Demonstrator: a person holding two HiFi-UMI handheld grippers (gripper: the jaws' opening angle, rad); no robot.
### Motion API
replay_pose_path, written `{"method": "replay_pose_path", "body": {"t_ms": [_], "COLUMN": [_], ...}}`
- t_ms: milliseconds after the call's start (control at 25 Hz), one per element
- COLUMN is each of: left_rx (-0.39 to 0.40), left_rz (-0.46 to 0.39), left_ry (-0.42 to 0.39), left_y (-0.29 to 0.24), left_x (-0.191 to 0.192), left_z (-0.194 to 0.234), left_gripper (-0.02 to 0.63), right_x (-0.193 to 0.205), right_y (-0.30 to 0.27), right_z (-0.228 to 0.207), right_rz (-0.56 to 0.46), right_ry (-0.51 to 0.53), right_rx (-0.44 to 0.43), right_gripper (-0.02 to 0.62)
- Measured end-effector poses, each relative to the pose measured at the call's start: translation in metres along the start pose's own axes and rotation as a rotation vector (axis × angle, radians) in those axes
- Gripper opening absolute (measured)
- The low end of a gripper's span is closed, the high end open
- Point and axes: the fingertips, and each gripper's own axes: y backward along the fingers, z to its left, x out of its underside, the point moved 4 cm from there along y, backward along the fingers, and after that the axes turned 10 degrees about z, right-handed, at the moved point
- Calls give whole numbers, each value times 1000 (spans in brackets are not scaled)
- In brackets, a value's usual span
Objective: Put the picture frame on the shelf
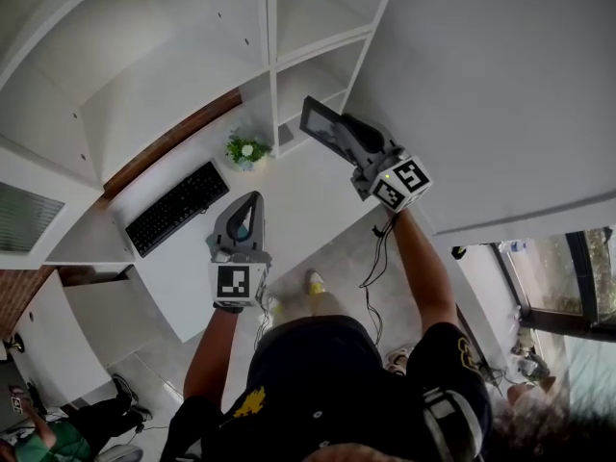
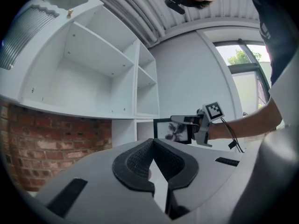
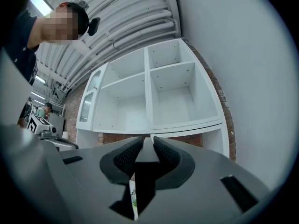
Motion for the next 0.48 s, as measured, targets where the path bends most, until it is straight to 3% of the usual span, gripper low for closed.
{"method": "replay_pose_path", "body": {"t_ms": [480], "left_rx": [13], "left_rz": [50], "left_ry": [18], "left_y": [-27], "left_x": [11], "left_z": [8], "left_gripper": [17], "right_x": [18], "right_y": [-45], "right_z": [-43], "right_rz": [22], "right_ry": [-27], "right_rx": [-53], "right_gripper": [66]}}
